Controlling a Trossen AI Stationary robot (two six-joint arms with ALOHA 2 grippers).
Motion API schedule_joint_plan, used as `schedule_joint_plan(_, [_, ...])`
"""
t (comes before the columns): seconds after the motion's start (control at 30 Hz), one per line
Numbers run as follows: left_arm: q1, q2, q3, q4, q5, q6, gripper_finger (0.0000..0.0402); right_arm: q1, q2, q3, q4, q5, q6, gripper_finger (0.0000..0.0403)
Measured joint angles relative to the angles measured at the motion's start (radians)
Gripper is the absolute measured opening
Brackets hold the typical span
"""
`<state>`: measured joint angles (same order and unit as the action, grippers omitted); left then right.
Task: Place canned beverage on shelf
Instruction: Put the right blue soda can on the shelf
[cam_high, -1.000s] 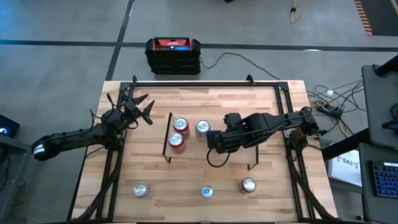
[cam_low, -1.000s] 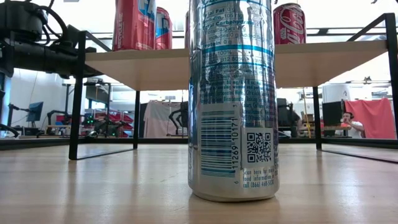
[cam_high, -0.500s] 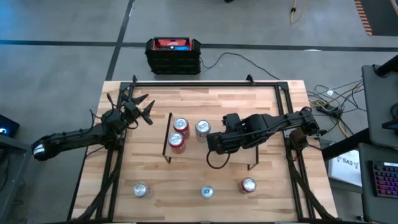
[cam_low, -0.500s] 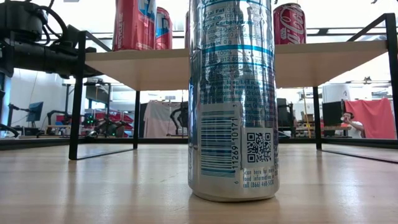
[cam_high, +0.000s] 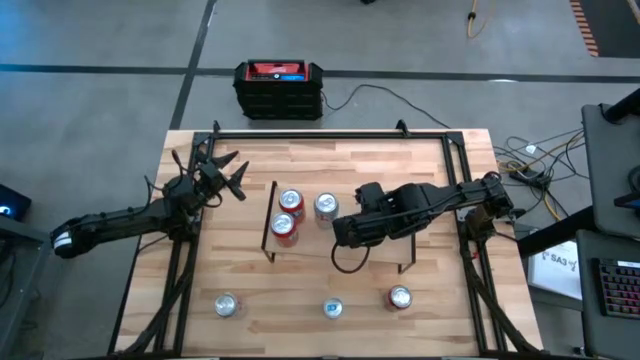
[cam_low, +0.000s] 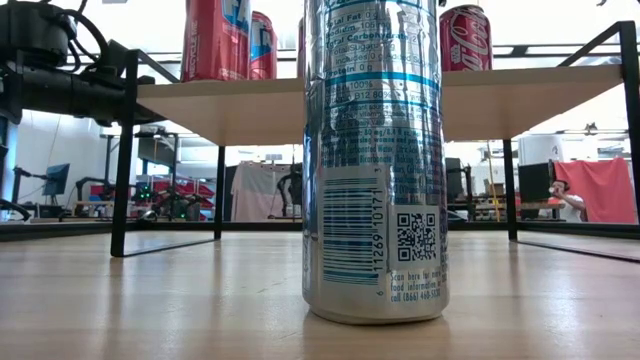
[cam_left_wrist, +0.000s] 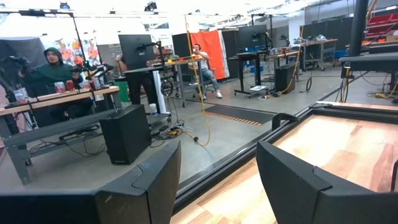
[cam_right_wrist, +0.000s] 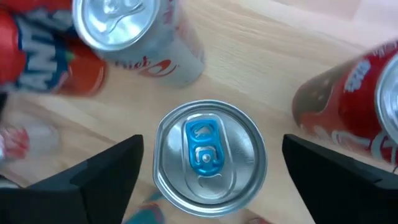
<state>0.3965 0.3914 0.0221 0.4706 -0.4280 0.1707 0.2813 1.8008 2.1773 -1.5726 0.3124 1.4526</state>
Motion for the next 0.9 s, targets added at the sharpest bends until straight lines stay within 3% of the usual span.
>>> schedule_joint_plan(0.6, [0.000, 0.000, 0.000, 0.000, 0.000, 0.000, 0.0195, 0.000, -0.011, 0.008, 0.002, -0.062, -0.652, 0.0380])
schedule_joint_plan(0.9, [0.000, 0.000, 0.000, 0.000, 0.000, 0.000, 0.0195, -0.009, -0.082, 0.008, 0.010, -0.198, -0.755, 0.0380])
